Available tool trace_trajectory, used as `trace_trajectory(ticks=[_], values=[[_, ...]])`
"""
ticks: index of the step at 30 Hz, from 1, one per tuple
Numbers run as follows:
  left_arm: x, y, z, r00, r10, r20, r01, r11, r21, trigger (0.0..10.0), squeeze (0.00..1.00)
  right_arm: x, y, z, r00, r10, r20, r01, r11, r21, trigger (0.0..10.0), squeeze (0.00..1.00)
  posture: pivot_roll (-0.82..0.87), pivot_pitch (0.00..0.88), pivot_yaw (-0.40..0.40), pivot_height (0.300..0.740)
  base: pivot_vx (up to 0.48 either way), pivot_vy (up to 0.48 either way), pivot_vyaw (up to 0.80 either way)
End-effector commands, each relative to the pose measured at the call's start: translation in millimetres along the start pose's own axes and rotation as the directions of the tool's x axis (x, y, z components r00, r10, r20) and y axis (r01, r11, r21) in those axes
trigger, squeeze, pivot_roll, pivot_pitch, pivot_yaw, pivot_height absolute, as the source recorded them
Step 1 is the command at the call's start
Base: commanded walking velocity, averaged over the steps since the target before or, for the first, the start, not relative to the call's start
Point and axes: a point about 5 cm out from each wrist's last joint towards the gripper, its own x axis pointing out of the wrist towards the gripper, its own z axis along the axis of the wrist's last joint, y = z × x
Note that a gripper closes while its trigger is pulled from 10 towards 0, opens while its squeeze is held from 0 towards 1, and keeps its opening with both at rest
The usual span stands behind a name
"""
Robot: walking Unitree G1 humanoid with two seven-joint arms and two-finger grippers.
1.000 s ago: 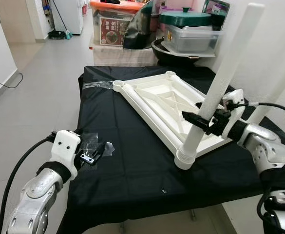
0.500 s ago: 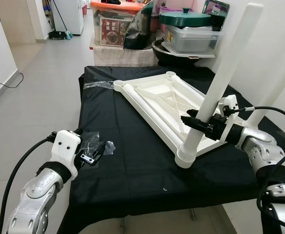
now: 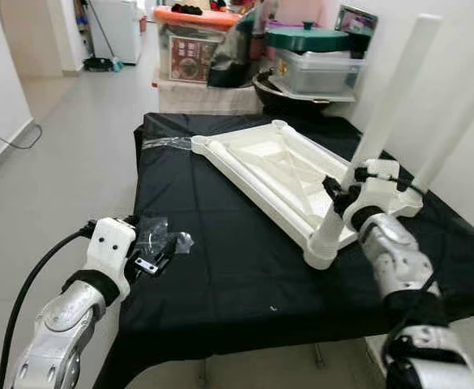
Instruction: Building children table
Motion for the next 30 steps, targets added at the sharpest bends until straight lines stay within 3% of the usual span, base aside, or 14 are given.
trace_trajectory(ticks=[1, 2, 8, 10, 11, 12, 13, 14, 15, 21, 22, 23, 28, 30], values=[[2.6, -4.4, -2, 1.000, -0.018, -0.007, 0.018, 1.000, 0.004, 10.0, 0.00, -16.2, 22.5, -24, 0.990, -0.069, -0.123, 0.074, 0.996, 0.039, 0.0, 0.00, 0.08, 0.000, -0.107, 0.740, 0.000, 0.000, 0.00], [5.9, -4.4, 0, 1.000, -0.019, -0.003, 0.019, 1.000, 0.001, 10.0, 0.00, -30.1, 58.6, -25, 0.990, -0.059, -0.125, 0.068, 0.996, 0.064, 0.0, 0.00, 0.07, 0.000, -0.102, 0.740, 0.000, 0.000, 0.00], [7.8, -0.9, 1, 1.000, -0.011, -0.001, 0.011, 1.000, 0.007, 10.0, 0.00, -28.7, 71.4, -22, 0.992, -0.023, -0.128, 0.030, 0.998, 0.049, 0.0, 0.00, 0.07, 0.000, -0.108, 0.740, 0.000, 0.000, 0.00], [7.9, 0.4, 0, 1.000, -0.005, -0.001, 0.005, 1.000, 0.009, 10.0, 0.00, -29.5, 73.4, -21, 0.991, -0.028, -0.132, 0.034, 0.998, 0.043, 3.2, 0.00, 0.07, 0.000, -0.110, 0.740, 0.000, 0.000, 0.00], [8.0, 0.3, 0, 1.000, -0.002, -0.002, 0.002, 1.000, 0.008, 10.0, 0.00, -30.2, 74.2, -19, 0.991, -0.019, -0.130, 0.026, 0.998, 0.050, 10.0, 0.00, 0.07, 0.000, -0.110, 0.740, 0.000, 0.000, 0.00], [8.0, 0.3, 0, 1.000, -0.002, -0.002, 0.002, 1.000, 0.008, 10.0, 0.00, -30.2, 74.2, -19, 0.991, -0.019, -0.130, 0.026, 0.998, 0.050, 10.0, 0.00, 0.07, 0.000, -0.110, 0.740, 0.000, 0.000, 0.00], [7.9, -0.5, 0, 1.000, -0.002, -0.002, 0.002, 1.000, 0.006, 10.0, 0.00, -32.7, 74.2, -15, 0.991, -0.025, -0.128, 0.032, 0.998, 0.052, 10.0, 0.42, 0.06, 0.000, -0.108, 0.740, 0.000, 0.000, 0.00], [7.9, -0.5, 0, 1.000, -0.002, -0.002, 0.002, 1.000, 0.006, 10.0, 0.00, -32.7, 74.2, -15, 0.991, -0.025, -0.128, 0.032, 0.998, 0.052, 10.0, 0.42, 0.06, 0.000, -0.108, 0.740, 0.000, 0.000, 0.00], [7.9, -2.4, -1, 1.000, -0.006, -0.003, 0.006, 1.000, 0.002, 10.0, 0.00, -37.0, 70.1, -3, 0.994, -0.042, -0.096, 0.048, 0.997, 0.062, 10.0, 1.00, 0.06, 0.000, -0.102, 0.740, 0.000, 0.000, 0.00], [8.4, -2.1, -1, 1.000, -0.010, -0.003, 0.010, 1.000, 0.001, 10.0, 0.00, -39.4, 63.5, 13, 0.998, -0.045, -0.048, 0.048, 0.997, 0.061, 10.0, 1.00, 0.05, 0.000, -0.095, 0.740, 0.000, 0.000, 0.00], [9.2, -1.5, -1, 1.000, -0.012, -0.003, 0.012, 1.000, 0.003, 10.0, 0.00, -39.1, 61.7, 20, 0.999, -0.015, -0.031, 0.017, 0.997, 0.072, 10.0, 0.33, 0.05, 0.000, -0.091, 0.740, 0.000, 0.000, 0.00], [9.9, -1.0, 0, 1.000, -0.013, -0.002, 0.013, 1.000, 0.004, 10.0, 0.00, -39.0, 57.5, 31, 0.999, 0.038, 0.009, -0.038, 0.997, 0.060, 10.0, 0.00, 0.04, 0.000, -0.087, 0.740, 0.000, 0.000, 0.00], [11.6, -1.7, -1, 1.000, -0.020, -0.001, 0.020, 1.000, 0.005, 10.0, 0.00, -43.1, 56.0, 50, 0.949, 0.304, 0.084, -0.311, 0.947, 0.079, 10.0, 0.00, 0.03, 0.000, -0.083, 0.740, 0.000, 0.000, 0.00], [13.3, -4.2, -2, 1.000, -0.029, 0.002, 0.029, 1.000, 0.001, 10.0, 0.00, -57.7, 56.6, 52, 0.773, 0.626, 0.104, -0.630, 0.776, 0.011, 10.0, 0.00, 0.02, 0.000, -0.080, 0.740, 0.000, 0.000, 0.00]])
